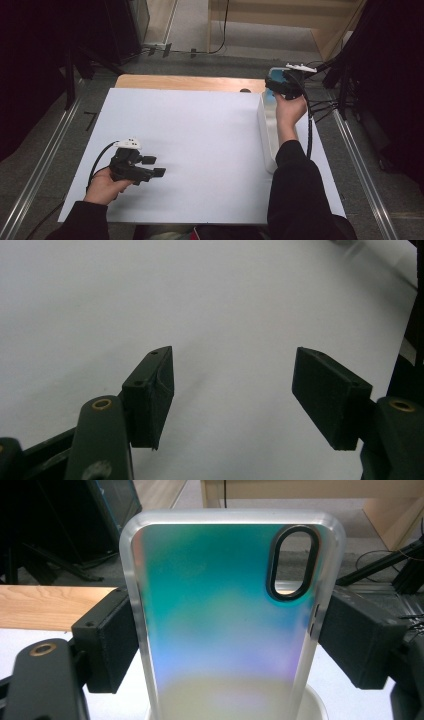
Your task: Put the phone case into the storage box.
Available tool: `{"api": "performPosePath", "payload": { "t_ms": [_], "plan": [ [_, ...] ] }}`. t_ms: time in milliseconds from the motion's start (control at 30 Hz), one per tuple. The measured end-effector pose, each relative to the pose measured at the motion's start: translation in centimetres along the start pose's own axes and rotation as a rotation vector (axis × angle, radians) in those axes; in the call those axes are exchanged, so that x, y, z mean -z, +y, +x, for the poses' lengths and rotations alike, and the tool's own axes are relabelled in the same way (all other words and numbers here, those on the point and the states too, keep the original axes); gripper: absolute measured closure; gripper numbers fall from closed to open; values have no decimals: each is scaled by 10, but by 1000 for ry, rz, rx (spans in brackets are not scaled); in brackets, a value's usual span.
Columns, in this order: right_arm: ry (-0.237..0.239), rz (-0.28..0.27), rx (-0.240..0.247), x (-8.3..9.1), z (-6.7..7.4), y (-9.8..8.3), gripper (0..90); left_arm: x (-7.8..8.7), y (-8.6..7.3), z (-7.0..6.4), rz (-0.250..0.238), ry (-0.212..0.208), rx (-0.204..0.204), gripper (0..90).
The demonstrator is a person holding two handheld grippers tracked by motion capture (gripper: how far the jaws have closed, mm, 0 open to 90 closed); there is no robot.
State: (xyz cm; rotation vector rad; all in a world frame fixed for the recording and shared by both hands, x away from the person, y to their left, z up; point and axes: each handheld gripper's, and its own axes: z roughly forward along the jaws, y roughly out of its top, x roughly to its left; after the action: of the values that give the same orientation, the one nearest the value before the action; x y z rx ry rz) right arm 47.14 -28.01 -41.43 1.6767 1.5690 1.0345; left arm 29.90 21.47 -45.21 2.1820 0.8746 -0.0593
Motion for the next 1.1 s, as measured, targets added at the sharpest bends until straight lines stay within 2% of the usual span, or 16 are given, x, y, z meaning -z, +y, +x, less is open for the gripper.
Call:
{"api": "performPosePath", "payload": {
  "t_ms": [600, 1100],
  "plan": [
    [5, 29, -25, 0, -5, -17, 147, -2, 0, -1, -3, -3, -2, 330],
    [5, 70, 10, -1, -2, -26, 146, -2, 0, -1, -2, 0, -3, 330]
  ]
}}
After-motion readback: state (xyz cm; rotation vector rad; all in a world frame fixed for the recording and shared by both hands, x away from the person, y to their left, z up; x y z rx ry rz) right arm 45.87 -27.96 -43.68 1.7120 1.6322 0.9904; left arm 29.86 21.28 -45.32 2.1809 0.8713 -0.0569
